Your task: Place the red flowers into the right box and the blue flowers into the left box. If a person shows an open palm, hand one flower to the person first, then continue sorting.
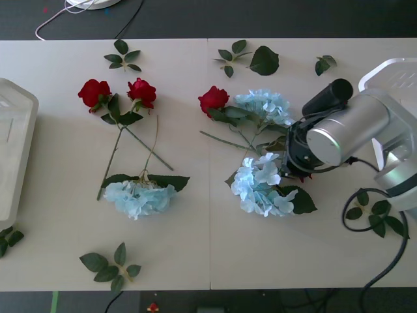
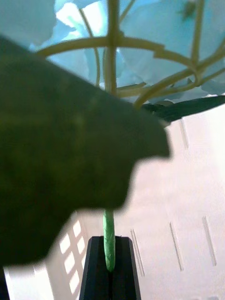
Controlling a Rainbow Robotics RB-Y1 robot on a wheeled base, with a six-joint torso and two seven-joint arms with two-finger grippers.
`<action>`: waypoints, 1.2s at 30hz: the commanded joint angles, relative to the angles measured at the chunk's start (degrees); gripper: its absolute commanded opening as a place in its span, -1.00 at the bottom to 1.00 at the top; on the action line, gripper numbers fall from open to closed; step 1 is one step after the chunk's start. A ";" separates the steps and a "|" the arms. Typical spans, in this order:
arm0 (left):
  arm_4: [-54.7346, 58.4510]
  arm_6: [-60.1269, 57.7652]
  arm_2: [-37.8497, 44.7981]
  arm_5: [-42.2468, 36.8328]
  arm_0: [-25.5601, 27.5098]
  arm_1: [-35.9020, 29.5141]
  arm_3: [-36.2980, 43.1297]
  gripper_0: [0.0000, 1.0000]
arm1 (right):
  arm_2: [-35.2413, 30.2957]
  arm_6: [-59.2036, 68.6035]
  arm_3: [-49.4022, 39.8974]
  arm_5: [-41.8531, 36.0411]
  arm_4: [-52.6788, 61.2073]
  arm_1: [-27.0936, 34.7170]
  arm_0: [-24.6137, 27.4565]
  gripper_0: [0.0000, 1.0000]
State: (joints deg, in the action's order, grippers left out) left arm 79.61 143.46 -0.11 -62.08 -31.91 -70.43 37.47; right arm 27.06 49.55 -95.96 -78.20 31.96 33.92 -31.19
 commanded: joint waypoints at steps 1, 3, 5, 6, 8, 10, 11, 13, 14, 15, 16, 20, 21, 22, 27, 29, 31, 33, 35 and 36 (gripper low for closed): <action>-0.42 -0.64 1.52 1.00 3.17 -0.14 0.15 -1.00 | -1.13 5.56 -0.28 -0.20 -1.55 -2.55 -2.21 1.00; -0.60 -0.55 1.61 1.44 4.05 0.21 0.15 -1.00 | -1.13 7.41 0.16 0.07 -2.52 -3.60 -2.30 1.00; -0.51 -0.55 1.61 2.32 4.93 0.65 0.15 -1.00 | -1.13 7.93 1.39 0.95 -3.57 -4.48 -2.30 1.00; -0.25 -0.55 1.52 3.19 5.72 1.09 0.15 -1.00 | -1.13 8.02 2.45 1.47 -4.28 -5.01 -2.48 1.00; 0.72 -0.46 1.61 4.69 6.86 1.97 0.15 -1.00 | -1.13 8.11 4.82 2.27 -5.33 -5.89 -3.00 1.00; 1.60 -0.37 1.52 5.57 7.74 2.58 0.15 -1.00 | -1.13 8.02 6.58 2.88 -5.95 -6.59 -3.35 1.00; 2.12 -0.29 1.61 6.18 8.27 3.02 0.15 -1.00 | -1.13 8.02 7.90 3.32 -6.30 -7.03 -3.79 1.00; 2.39 -0.20 1.52 6.80 8.62 3.81 0.15 -1.00 | -1.13 8.11 9.92 4.11 -6.56 -7.56 -4.32 1.00; 2.48 -0.29 1.52 6.89 8.80 4.16 0.15 -1.00 | -1.13 8.02 10.80 4.73 -6.56 -7.82 -4.41 1.00; 2.56 -0.20 1.52 6.89 8.80 4.34 0.15 -1.00 | -1.13 8.11 11.24 5.08 -6.56 -7.91 -4.50 1.00; 2.83 -0.29 1.52 6.89 8.80 4.60 0.24 -1.00 | -1.13 8.11 12.11 5.78 -6.56 -8.08 -4.58 1.00; 4.23 -0.37 1.52 6.89 8.80 4.69 0.24 -1.00 | -0.60 8.11 14.58 7.54 -7.00 -8.79 -4.94 1.00; 4.32 -0.37 1.52 6.89 8.80 4.78 0.15 -1.00 | -0.51 8.11 14.75 7.54 -7.00 -8.88 -5.02 1.00; 4.67 -0.29 1.52 6.89 8.80 4.69 0.24 -0.98 | -0.43 8.11 14.75 7.54 -7.00 -8.88 -5.02 0.74; 8.89 0.07 1.52 6.89 8.71 4.69 0.85 1.00 | 0.01 8.29 14.75 7.71 -6.65 -8.96 -5.02 -1.00; 8.72 -0.20 1.52 6.89 8.80 4.78 2.43 1.00 | 0.54 8.29 14.75 7.80 -6.56 -8.96 -5.02 -1.00; 9.16 -0.20 1.52 6.89 8.80 5.22 3.49 1.00 | 0.72 8.20 14.75 7.80 -6.47 -8.96 -5.02 -1.00; 9.95 -0.11 1.52 6.80 8.80 5.22 3.75 1.00 | 0.89 8.20 14.75 7.80 -6.39 -8.96 -5.02 -1.00; 10.12 -0.02 1.52 6.80 8.80 5.13 4.54 1.00 | 0.98 8.20 14.75 7.80 -6.39 -8.96 -5.02 -1.00; 10.12 -0.02 1.52 6.80 8.80 5.13 5.51 1.00 | 1.07 8.11 14.75 7.80 -6.39 -8.88 -5.02 -1.00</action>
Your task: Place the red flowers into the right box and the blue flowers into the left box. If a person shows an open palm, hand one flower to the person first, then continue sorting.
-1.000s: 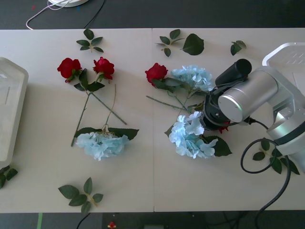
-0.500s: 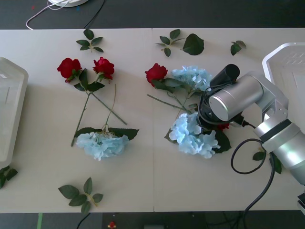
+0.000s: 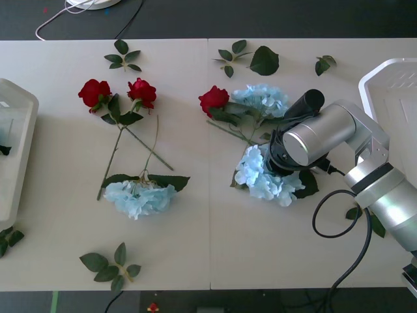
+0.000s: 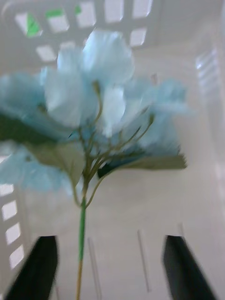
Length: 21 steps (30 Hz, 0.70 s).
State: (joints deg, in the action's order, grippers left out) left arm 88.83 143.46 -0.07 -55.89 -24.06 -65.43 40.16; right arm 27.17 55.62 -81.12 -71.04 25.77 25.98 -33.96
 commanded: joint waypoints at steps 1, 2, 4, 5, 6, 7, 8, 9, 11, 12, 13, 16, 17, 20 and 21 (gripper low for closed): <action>0.90 -0.02 1.56 0.60 0.95 0.12 3.52 1.00 | 1.05 1.95 -0.09 0.64 -0.10 -0.84 -2.16 -1.00; 0.99 -0.02 1.56 0.69 0.95 0.12 4.23 1.00 | 1.05 1.77 -0.09 0.55 -0.02 -0.67 -2.16 -1.00; 0.55 -0.02 1.56 0.78 0.86 0.03 6.60 1.00 | 1.13 1.51 -0.44 0.29 0.25 -0.14 -2.16 -1.00; 0.11 -0.11 1.56 0.78 0.77 -0.05 7.39 1.00 | 1.13 1.42 -0.70 0.02 0.34 0.03 -2.16 -1.00; -1.47 -0.20 1.56 0.78 0.42 -0.23 9.06 1.00 | 1.13 1.24 -1.76 -0.94 0.51 0.74 -2.16 -1.00; -3.23 -0.29 1.56 0.69 -0.02 -0.23 10.20 1.00 | 1.05 1.16 -2.81 -1.82 0.77 1.27 -1.90 -1.00; -5.51 -0.55 1.56 0.60 -0.81 -0.23 11.70 1.00 | 1.05 0.98 -4.83 -3.32 0.95 2.14 -1.46 -1.00; -7.09 -0.81 1.56 0.52 -1.43 -0.23 12.66 1.00 | 0.96 0.89 -6.68 -4.28 1.13 2.85 -1.02 -1.00; -10.08 -1.61 1.56 -0.89 -3.54 -0.23 14.07 1.00 | 0.61 0.63 -11.07 -6.48 1.92 4.69 0.47 -1.00; -11.14 -2.13 1.56 -2.30 -5.03 -0.23 14.25 1.00 | 0.34 0.45 -13.89 -7.80 2.62 5.92 1.35 -1.00; -11.75 -3.36 1.56 -3.79 -6.35 -0.23 14.16 1.00 | -0.01 0.28 -15.99 -8.68 3.24 6.89 1.88 -1.00; -12.28 -8.11 1.56 -9.42 -10.30 -0.23 14.25 1.00 | -1.15 -0.25 -22.50 -11.75 6.05 10.14 3.72 -1.00; -12.19 -9.78 1.56 -11.26 -11.53 -0.23 14.25 1.00 | -1.41 -0.42 -24.43 -12.63 6.75 11.02 4.34 -1.00; -11.66 -15.49 1.47 -16.62 -14.87 -0.23 14.25 1.00 | -3.35 -1.04 -31.11 -15.71 8.60 14.10 6.89 -1.00; -11.22 -18.30 1.56 -18.64 -16.11 -0.23 14.16 1.00 | -4.23 -1.30 -33.48 -16.32 9.30 15.24 8.12 -1.00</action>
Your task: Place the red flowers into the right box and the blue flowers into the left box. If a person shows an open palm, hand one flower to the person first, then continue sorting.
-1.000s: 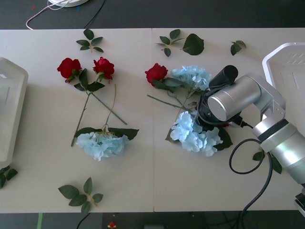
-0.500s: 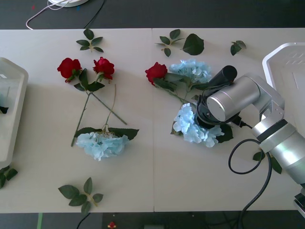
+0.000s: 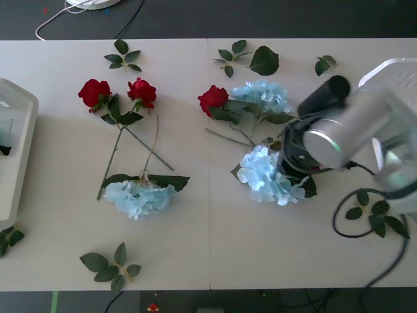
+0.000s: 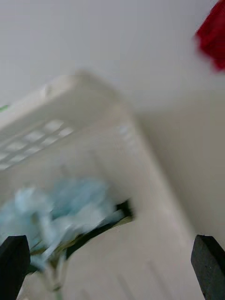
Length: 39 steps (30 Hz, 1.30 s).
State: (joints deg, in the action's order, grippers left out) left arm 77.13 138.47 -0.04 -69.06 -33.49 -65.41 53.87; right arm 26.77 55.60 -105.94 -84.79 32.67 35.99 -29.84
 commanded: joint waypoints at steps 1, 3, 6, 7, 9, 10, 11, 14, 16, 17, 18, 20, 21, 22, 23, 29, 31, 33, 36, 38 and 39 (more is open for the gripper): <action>0.56 -15.07 1.45 -6.70 -7.38 -0.25 0.54 1.00 | -4.54 -1.46 -10.17 -2.75 2.83 6.02 4.87 -1.00; 1.27 -21.40 -0.31 -9.95 -10.01 -0.25 0.54 1.00 | -6.82 -1.98 -14.12 -2.66 4.33 8.31 7.60 -1.00; 0.56 -32.21 -5.49 -13.38 -13.62 -0.42 0.54 1.00 | -9.72 -2.69 -17.38 -2.58 7.05 10.68 10.32 -1.00; 0.30 -35.99 -7.60 -14.00 -14.94 -0.42 0.45 1.00 | -10.60 -2.95 -18.25 -2.66 7.93 11.38 11.03 -1.00; 0.30 -44.25 -12.61 -14.35 -17.84 -0.42 0.54 1.00 | -11.74 -3.48 -20.54 -2.75 9.34 13.23 12.70 -1.00; 0.56 -48.91 -15.34 -14.35 -19.42 -0.42 0.54 1.00 | -12.18 -3.74 -22.03 -2.75 9.60 14.11 13.93 -1.00; 0.74 -52.16 -17.27 -14.17 -20.56 -0.42 0.71 1.00 | -12.45 -3.83 -23.18 -2.66 9.69 14.55 15.07 -1.00; 1.53 -59.63 -23.25 -13.65 -23.37 -0.34 1.86 1.00 | -13.24 -4.80 -25.90 -2.05 9.07 15.43 18.67 -1.00; 2.85 -64.91 -26.76 -12.50 -24.25 -0.34 3.44 1.00 | -13.24 -5.41 -27.66 -1.43 7.67 15.69 21.22 -1.00; 3.38 -68.42 -28.26 -11.54 -24.25 -0.34 4.67 1.00 | -13.24 -5.85 -28.45 -1.08 6.70 15.78 22.63 -1.00; 3.55 -70.09 -29.05 -10.83 -24.25 -0.34 5.46 1.00 | -13.24 -5.94 -28.80 -0.82 6.26 15.69 23.51 -1.00; 3.29 -75.10 -31.95 -8.37 -24.25 -0.34 8.10 1.00 | -13.24 -6.55 -29.77 0.06 4.33 15.69 25.62 -1.00; 3.11 -78.18 -33.71 -6.79 -24.25 -0.34 9.50 1.00 | -13.24 -6.99 -29.94 0.76 3.10 15.60 26.93 -1.00; 2.76 -80.90 -35.90 -4.95 -24.25 -0.34 11.26 1.00 | -13.24 -7.35 -30.03 1.73 1.60 15.43 28.08 -1.00; 2.50 -82.40 -37.05 -4.07 -24.25 -0.34 12.05 1.00 | -13.24 -7.61 -30.03 2.17 0.90 15.25 28.78 -1.00; 0.65 -92.77 -43.73 2.17 -24.25 -0.42 17.24 1.00 | -12.62 -13.50 -29.68 3.49 -2.44 14.55 31.07 0.65; 0.30 -95.40 -45.40 3.40 -24.25 -0.25 17.94 1.00 | -12.45 -14.82 -29.68 3.14 -2.18 14.55 30.71 1.00; -0.14 -98.04 -46.80 4.90 -24.25 -0.07 18.38 1.00 | -12.45 -15.17 -29.68 2.08 -1.03 14.55 29.66 1.00; -2.69 -102.17 -48.82 7.45 -24.25 0.10 19.87 1.00 | -12.54 -14.55 -29.33 -2.22 2.22 14.20 26.23 1.00; -5.15 -105.51 -50.67 9.38 -24.25 0.72 20.58 1.00 | -12.45 -12.62 -27.83 -5.74 5.12 13.41 22.10 1.00; -5.76 -106.30 -51.28 10.08 -24.25 0.89 20.58 1.00 | -12.45 -11.92 -27.39 -6.44 5.73 13.14 21.05 1.00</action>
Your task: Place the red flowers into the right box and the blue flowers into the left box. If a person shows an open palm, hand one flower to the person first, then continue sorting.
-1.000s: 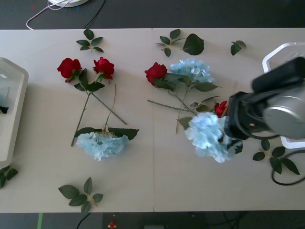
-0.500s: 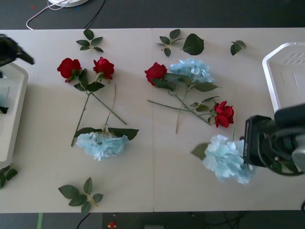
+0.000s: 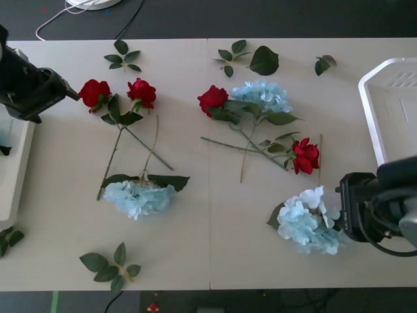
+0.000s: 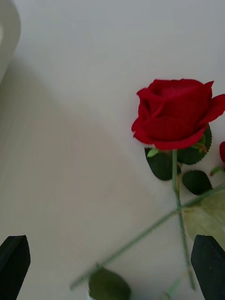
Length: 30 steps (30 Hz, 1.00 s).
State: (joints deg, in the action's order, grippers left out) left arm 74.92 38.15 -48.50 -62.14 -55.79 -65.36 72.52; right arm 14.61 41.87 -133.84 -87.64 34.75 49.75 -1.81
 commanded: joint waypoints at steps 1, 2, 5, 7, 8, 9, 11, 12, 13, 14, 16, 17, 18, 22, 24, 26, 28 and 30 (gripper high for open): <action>-4.60 -7.48 -3.79 4.48 -1.95 1.20 1.84 1.00 | -0.19 3.04 1.74 -4.64 4.71 -1.41 -9.09 1.00; -5.66 -8.71 -5.02 5.80 -1.95 1.64 1.84 1.00 | -0.10 4.19 2.97 -5.61 5.68 -2.11 -11.11 1.00; -8.65 -11.96 -7.40 8.35 -1.95 2.43 1.57 1.00 | 0.86 6.65 6.75 -6.84 6.82 -4.04 -16.21 1.00; -10.14 -13.63 -8.36 9.05 -1.95 3.05 1.49 1.00 | 2.27 8.14 9.39 -6.84 6.12 -5.19 -19.29 1.00; -10.84 -14.59 -8.72 9.14 -1.95 3.31 1.40 1.00 | 3.24 8.93 11.58 -6.67 5.41 -6.15 -21.22 1.00; -11.55 -15.39 -8.80 9.14 -1.95 3.84 1.31 1.00 | 4.29 9.28 14.04 -6.40 4.53 -7.03 -22.98 1.00; -12.25 -16.62 -8.80 9.14 -1.95 4.54 1.13 1.00 | 5.96 9.46 18.00 -5.70 2.86 -8.70 -25.53 1.00; -12.87 -17.23 -8.80 9.14 -1.95 4.98 1.05 1.00 | 7.02 9.55 20.81 -4.73 1.46 -9.84 -26.93 1.00; -13.22 -17.32 -8.80 9.14 -1.95 5.16 1.05 1.00 | 7.46 9.63 22.13 -4.20 0.84 -10.28 -27.55 1.00; -13.83 -17.49 -8.80 9.14 -1.95 5.77 0.87 1.00 | 8.42 9.63 24.94 -2.97 -0.48 -11.43 -28.78 1.00; -14.98 -17.67 -8.80 9.14 -2.13 6.83 0.25 1.00 | 9.83 9.72 29.16 -0.86 -2.23 -12.92 -30.45 1.00; -15.68 -17.85 -8.80 9.14 -2.30 7.62 -0.45 1.00 | 10.62 9.72 32.06 0.54 -3.02 -13.97 -31.59 1.00; -16.21 -18.02 -8.80 9.14 -2.57 8.58 -1.33 1.00 | 11.23 9.72 34.70 1.60 -3.55 -14.94 -32.73 1.00; -18.75 -18.11 -8.89 9.14 -3.09 11.66 -4.49 1.00 | 12.03 9.46 42.70 4.58 -5.05 -18.54 -35.98 1.00; -20.60 -18.11 -8.89 9.14 -3.27 13.68 -6.34 1.00 | 12.47 9.37 47.44 6.61 -6.28 -20.74 -37.92 1.00; -21.66 -18.11 -8.89 9.14 -3.45 15.18 -7.57 1.00 | 12.64 9.28 50.69 8.36 -6.98 -22.32 -39.06 1.00; -22.45 -18.02 -8.80 9.14 -3.62 16.58 -8.80 1.00 | 12.82 9.20 53.86 10.12 -7.42 -23.47 -40.03 1.00; -23.50 -18.02 -8.80 9.14 -3.97 18.25 -10.03 1.00 | 13.34 8.93 57.73 12.58 -8.21 -24.87 -41.17 1.00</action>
State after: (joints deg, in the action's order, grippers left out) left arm 53.06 20.56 -57.34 -53.57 -56.03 -49.62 64.11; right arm 26.92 49.86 -79.10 -77.28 27.79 27.35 -39.33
